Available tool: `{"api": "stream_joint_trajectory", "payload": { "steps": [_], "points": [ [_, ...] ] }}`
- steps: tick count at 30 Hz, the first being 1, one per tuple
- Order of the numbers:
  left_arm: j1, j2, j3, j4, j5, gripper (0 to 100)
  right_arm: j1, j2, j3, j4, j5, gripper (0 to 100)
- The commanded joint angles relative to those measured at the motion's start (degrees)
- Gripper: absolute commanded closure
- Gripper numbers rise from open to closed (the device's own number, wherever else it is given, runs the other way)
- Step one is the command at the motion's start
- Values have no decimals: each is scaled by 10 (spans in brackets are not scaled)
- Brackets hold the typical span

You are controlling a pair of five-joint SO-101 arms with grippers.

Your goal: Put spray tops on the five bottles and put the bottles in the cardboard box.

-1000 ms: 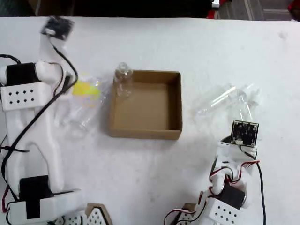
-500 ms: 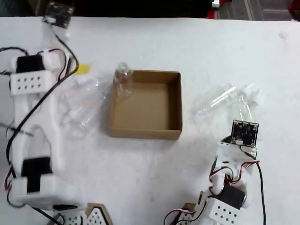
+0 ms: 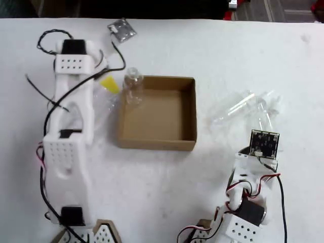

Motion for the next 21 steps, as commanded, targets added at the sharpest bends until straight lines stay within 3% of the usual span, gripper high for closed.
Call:
{"api": "stream_joint_trajectory", "payload": {
  "steps": [1,5,10,14,21],
  "points": [
    [8,83,-148,25,-22,631,-6,-1,4,2,2,857],
    [8,154,-241,25,-32,631,-7,-1,4,2,2,856],
    [16,221,-321,34,-110,688,-7,-1,4,2,2,856],
    [15,253,-374,34,-115,741,-7,-1,4,2,2,856],
    [18,260,-395,75,-112,736,-7,-1,4,2,2,856]
  ]
}}
